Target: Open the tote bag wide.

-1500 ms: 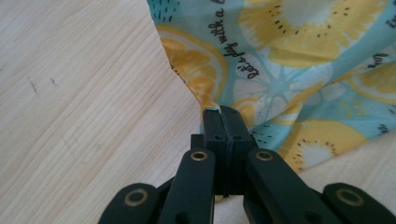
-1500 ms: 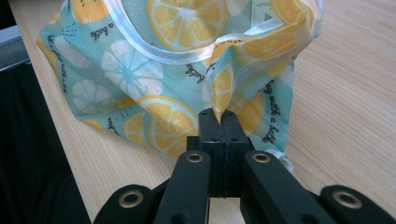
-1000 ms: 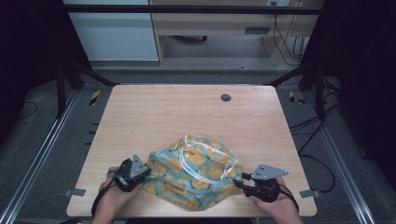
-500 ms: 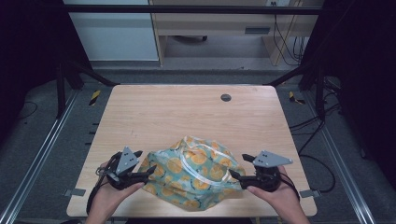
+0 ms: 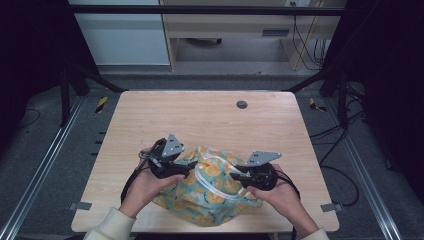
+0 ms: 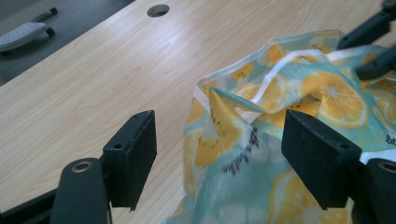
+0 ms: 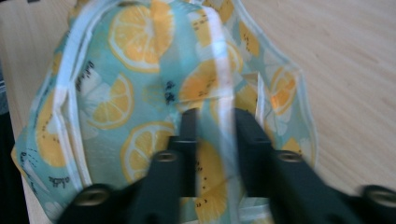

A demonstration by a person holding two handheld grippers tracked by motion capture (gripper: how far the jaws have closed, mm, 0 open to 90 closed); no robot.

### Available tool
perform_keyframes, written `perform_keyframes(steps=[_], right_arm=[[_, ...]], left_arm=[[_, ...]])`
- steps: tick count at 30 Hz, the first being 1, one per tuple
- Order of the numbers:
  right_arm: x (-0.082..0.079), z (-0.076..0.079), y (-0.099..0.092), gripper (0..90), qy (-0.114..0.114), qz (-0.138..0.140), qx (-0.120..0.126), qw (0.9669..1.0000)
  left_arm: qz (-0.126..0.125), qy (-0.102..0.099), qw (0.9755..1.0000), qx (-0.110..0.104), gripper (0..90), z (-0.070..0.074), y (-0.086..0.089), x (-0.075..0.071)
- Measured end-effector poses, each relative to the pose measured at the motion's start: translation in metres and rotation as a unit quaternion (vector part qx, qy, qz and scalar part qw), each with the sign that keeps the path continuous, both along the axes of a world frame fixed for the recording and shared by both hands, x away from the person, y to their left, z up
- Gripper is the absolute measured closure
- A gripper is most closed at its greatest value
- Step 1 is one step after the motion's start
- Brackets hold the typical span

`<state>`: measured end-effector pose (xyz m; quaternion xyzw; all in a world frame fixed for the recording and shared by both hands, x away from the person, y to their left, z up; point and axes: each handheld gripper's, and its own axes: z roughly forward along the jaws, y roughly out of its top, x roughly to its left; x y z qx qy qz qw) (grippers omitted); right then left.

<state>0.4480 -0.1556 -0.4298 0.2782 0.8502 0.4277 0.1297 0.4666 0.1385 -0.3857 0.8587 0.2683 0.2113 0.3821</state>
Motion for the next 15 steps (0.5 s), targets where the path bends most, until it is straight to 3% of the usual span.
perform_keyframes(steps=[2, 5, 8, 11, 12, 13, 14, 15], right_arm=[[-0.003, 0.004, -0.002, 90.0, -0.009, 0.003, 0.013, 0.9999], [-0.009, 0.014, -0.004, 90.0, -0.027, 0.008, 0.036, 0.9990], [-0.016, 0.024, -0.002, 90.0, -0.038, 0.019, 0.047, 0.9980], [-0.023, 0.033, 0.000, 90.0, -0.049, 0.026, 0.054, 0.9970], [-0.025, 0.036, 0.000, 90.0, -0.050, 0.030, 0.057, 0.9967], [-0.028, 0.040, 0.002, 90.0, -0.055, 0.035, 0.058, 0.9962], [-0.028, 0.040, 0.002, 90.0, -0.055, 0.035, 0.058, 0.9962], [-0.031, 0.044, 0.003, 90.0, -0.061, 0.039, 0.058, 0.9957]], left_arm=[[-0.002, 0.001, 1.0000, 0.002, 25.6, -0.001, -0.003, 0.001], [-0.004, 0.005, 0.9999, 0.009, 25.5, -0.002, -0.007, 0.005], [-0.010, 0.022, 0.9997, 0.008, 27.8, -0.005, -0.009, 0.010], [-0.009, 0.013, 0.9999, 0.001, 47.9, -0.002, -0.008, 0.009], [-0.014, 0.012, 0.9998, 0.008, 56.5, -0.001, -0.008, 0.009], [-0.011, 0.011, 0.9998, 0.012, 70.9, 0.000, -0.009, 0.008], [-0.013, 0.009, 0.9998, 0.011, 70.9, 0.000, -0.008, 0.006], [-0.011, 0.004, 0.9999, 0.010, 80.4, 0.002, -0.008, 0.005]])
